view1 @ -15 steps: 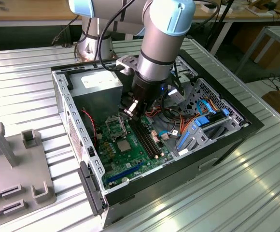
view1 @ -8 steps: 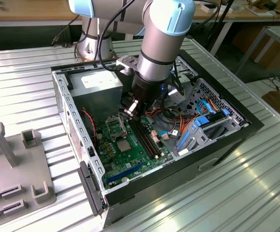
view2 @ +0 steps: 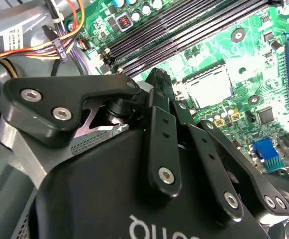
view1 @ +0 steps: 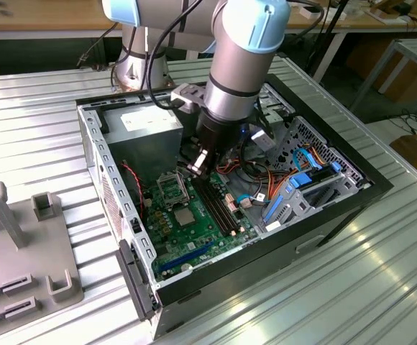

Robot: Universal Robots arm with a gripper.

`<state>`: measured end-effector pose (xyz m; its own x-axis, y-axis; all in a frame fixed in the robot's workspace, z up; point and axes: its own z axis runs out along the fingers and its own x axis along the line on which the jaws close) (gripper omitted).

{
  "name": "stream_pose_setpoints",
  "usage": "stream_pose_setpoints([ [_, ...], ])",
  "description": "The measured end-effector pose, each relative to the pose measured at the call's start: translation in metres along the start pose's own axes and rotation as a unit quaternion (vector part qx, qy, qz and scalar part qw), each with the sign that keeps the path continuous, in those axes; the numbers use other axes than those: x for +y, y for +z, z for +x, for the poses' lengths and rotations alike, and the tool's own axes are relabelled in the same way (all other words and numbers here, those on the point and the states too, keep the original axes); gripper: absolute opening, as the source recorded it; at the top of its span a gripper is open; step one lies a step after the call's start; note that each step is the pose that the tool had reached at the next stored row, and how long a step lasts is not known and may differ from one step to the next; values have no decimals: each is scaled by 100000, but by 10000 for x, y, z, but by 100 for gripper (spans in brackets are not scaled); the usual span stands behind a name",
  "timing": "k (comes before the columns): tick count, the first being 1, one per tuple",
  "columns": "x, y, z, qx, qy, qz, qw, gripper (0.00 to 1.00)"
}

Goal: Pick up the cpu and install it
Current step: 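Close the cpu cover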

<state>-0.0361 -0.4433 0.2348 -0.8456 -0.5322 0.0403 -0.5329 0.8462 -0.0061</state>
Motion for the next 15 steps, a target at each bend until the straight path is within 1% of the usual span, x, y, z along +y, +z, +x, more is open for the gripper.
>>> stream_pose_setpoints([
  [1, 10, 1, -8, 3, -27, 0, 100000, 11],
  [2, 23, 5, -16, -84, -34, -132, 100000, 11],
  [3, 28, 7, -19, -266, -46, -434, 99999, 11],
  [7, 42, 18, -15, -1312, -115, -2084, 99970, 11],
  [9, 50, 34, -5, -1603, -113, -2538, 99955, 11],
  [12, 59, 58, -3, -1857, -142, -2951, 99939, 11],
  [15, 68, 92, 2, -1987, -144, -3155, 99930, 11],
])
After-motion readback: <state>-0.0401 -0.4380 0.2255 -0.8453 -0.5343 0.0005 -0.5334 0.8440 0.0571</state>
